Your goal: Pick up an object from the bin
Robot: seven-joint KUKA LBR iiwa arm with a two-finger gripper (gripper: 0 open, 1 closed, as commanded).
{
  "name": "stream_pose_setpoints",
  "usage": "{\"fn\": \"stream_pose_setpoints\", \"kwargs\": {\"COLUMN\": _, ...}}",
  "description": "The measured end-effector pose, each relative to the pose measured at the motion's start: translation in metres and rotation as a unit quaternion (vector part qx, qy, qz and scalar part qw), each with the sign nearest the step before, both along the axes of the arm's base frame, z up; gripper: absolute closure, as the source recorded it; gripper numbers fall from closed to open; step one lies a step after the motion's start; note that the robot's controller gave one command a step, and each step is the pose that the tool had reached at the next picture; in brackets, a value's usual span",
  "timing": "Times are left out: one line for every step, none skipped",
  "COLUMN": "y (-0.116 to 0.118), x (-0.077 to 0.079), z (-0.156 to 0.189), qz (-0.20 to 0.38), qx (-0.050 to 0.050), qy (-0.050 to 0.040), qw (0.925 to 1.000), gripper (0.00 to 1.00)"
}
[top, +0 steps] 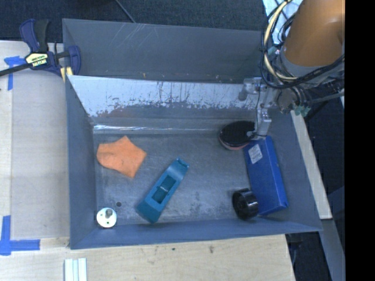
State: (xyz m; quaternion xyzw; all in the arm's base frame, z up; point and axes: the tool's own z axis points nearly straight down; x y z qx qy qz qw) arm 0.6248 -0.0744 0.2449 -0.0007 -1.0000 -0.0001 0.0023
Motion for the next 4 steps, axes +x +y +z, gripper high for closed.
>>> {"fn": "stream_pose_setpoints", "kwargs": {"y": 0.000, "x": 0.001, "z": 0.005, "qz": 0.001, "qx": 0.000, "qy": -0.0045, "qw": 1.0000, "gripper": 0.00}}
{"fn": "stream_pose_setpoints", "kwargs": {"y": -0.023, "x": 0.002, "z": -0.069, "qz": 0.021, "qx": -0.001, "qy": -0.0064, "qw": 0.9998, "gripper": 0.00}}
{"fn": "stream_pose_setpoints", "kwargs": {"y": -0.056, "x": -0.009, "z": -0.083, "qz": 0.021, "qx": -0.001, "qy": -0.0043, "qw": 0.9998, "gripper": 0.00}}
{"fn": "stream_pose_setpoints", "kwargs": {"y": -0.050, "x": -0.009, "z": -0.114, "qz": -0.079, "qx": 0.000, "qy": -0.0045, "qw": 0.9968, "gripper": 0.00}}
